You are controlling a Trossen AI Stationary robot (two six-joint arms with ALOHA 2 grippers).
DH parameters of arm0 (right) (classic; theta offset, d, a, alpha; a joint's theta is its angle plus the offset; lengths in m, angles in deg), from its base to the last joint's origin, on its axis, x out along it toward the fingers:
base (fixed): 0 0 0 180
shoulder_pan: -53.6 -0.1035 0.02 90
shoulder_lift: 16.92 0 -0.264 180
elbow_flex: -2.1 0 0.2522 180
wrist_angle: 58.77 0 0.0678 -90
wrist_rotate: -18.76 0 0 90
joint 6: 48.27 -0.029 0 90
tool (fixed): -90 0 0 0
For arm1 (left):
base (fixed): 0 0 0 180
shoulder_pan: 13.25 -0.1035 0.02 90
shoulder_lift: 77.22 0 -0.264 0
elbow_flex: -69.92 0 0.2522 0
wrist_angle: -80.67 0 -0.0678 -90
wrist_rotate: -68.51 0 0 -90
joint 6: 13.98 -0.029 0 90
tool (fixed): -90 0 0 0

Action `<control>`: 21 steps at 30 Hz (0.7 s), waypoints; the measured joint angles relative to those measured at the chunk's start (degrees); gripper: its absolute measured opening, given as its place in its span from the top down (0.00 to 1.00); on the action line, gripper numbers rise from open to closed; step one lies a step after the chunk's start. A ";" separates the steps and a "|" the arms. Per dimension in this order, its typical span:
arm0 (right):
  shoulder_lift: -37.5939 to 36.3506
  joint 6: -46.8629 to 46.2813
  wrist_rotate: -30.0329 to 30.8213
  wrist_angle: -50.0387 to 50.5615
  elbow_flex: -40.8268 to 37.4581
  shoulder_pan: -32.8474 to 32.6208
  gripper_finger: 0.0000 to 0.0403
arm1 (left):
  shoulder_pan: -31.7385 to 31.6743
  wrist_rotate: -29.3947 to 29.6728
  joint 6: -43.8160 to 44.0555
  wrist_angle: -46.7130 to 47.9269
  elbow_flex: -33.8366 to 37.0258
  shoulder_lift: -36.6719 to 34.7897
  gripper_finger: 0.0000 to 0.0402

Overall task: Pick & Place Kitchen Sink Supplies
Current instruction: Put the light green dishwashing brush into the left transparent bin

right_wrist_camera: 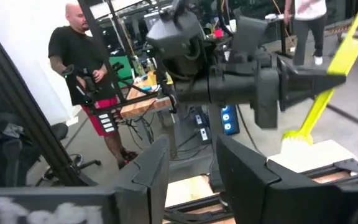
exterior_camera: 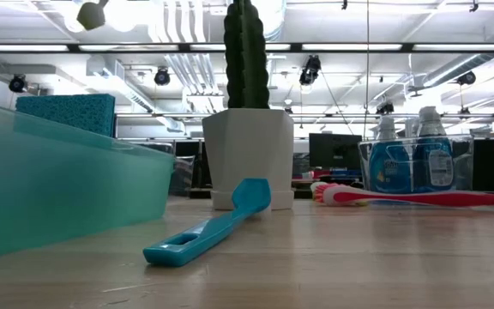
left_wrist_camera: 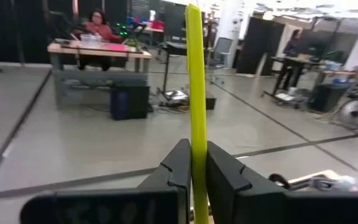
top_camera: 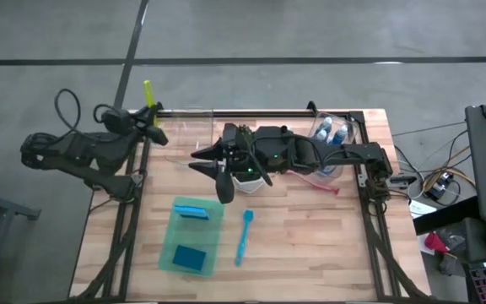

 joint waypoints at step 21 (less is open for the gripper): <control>-10.26 17.37 0.19 8.63 0.31 4.57 0.77 | -25.02 -20.93 13.54 -2.35 11.57 4.96 0.93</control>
